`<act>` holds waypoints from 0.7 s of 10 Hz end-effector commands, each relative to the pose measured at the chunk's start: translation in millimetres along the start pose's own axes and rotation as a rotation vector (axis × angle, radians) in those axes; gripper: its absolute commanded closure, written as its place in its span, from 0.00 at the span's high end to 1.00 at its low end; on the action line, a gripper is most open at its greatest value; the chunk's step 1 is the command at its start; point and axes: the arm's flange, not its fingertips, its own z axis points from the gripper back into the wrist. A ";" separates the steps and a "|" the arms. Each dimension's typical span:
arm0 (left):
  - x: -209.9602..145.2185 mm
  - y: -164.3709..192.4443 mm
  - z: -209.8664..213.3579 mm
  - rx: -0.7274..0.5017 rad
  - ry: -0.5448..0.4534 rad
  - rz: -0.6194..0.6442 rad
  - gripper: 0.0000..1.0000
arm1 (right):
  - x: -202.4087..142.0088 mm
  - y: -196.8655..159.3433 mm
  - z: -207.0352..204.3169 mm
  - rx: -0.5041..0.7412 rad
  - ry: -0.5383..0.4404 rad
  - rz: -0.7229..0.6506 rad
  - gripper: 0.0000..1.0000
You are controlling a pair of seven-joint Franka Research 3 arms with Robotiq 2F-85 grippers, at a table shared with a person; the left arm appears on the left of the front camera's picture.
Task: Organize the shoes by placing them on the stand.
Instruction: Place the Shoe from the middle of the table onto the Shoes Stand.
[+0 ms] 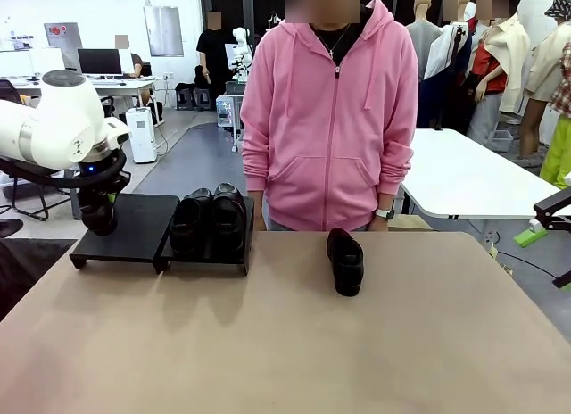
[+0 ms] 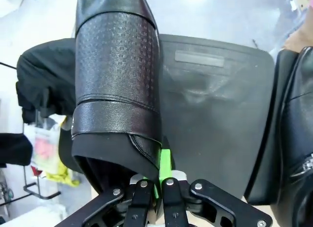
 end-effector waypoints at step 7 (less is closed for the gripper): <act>-6.9 -9.7 -1.6 0.083 0.016 -0.143 1.00 | -0.7 1.8 2.4 -0.008 0.004 -0.011 1.00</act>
